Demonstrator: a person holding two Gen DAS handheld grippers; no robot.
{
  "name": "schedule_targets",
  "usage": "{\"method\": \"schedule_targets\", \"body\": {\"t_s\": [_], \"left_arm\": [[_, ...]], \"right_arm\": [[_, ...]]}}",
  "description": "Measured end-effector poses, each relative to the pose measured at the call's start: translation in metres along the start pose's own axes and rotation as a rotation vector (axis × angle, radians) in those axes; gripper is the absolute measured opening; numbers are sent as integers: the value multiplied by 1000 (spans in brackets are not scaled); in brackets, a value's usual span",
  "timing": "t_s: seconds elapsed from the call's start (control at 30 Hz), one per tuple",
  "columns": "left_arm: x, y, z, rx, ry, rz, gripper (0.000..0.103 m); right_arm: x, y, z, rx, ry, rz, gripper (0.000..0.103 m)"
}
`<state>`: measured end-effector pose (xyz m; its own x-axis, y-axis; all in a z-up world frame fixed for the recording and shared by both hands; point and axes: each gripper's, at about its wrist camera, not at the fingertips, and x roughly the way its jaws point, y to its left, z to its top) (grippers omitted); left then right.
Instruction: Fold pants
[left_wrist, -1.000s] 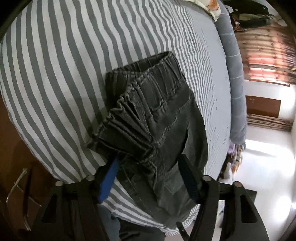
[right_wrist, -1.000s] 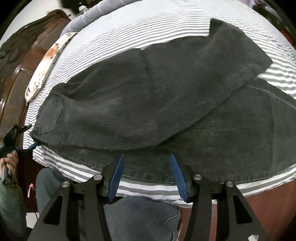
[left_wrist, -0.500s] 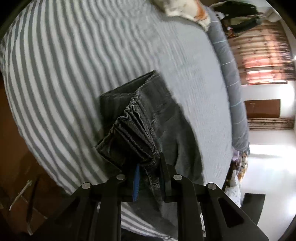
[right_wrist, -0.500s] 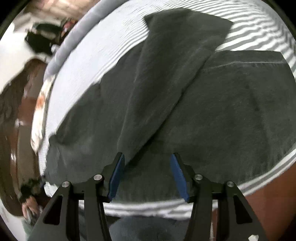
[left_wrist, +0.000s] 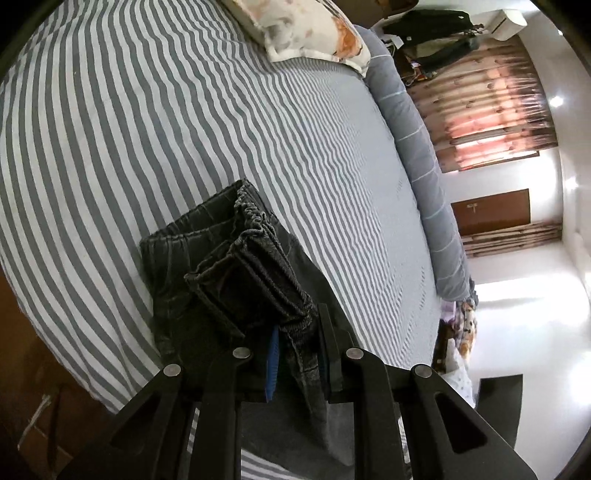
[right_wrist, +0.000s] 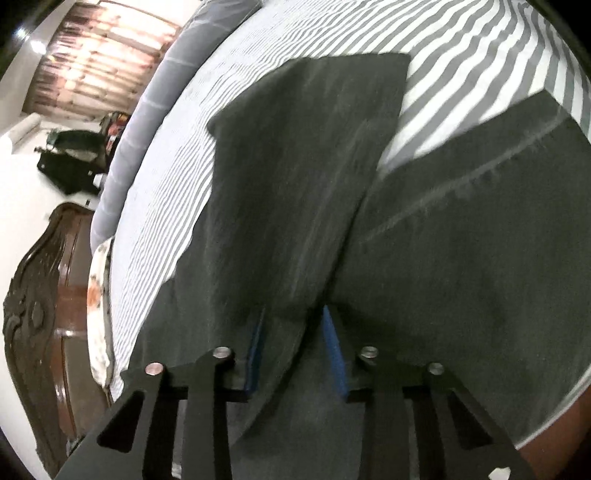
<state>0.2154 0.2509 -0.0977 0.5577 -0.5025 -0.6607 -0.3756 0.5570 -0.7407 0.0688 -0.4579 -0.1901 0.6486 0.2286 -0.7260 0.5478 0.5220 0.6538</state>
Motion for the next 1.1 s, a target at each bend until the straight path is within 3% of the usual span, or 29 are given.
{"method": "schedule_targets", "body": {"t_s": [0.1,0.23,0.5,0.63,0.8,0.97,1.1], "left_arm": [[5,-2,4,10,-4,10,18],[10,-3,9,15,-8,29,18],[18,-22,18,75,-6,67,18],[18,-54,28,155,-18,31,18],[11,-82,36,329,-17,-38,18],[12,-46,37,367,8,-54,18],[24,11,32,303,61,44,18]], "right_arm": [[6,1,11,30,-16,-6,20],[10,6,22,16,-41,-48,7],[-21,12,33,-14,-97,-76,3],[-59,19,32,-58,-149,-70,3],[-100,23,11,-112,-196,-73,3],[-109,5,-22,-110,-167,-71,3],[-90,-19,-46,-86,-84,-114,3]]}}
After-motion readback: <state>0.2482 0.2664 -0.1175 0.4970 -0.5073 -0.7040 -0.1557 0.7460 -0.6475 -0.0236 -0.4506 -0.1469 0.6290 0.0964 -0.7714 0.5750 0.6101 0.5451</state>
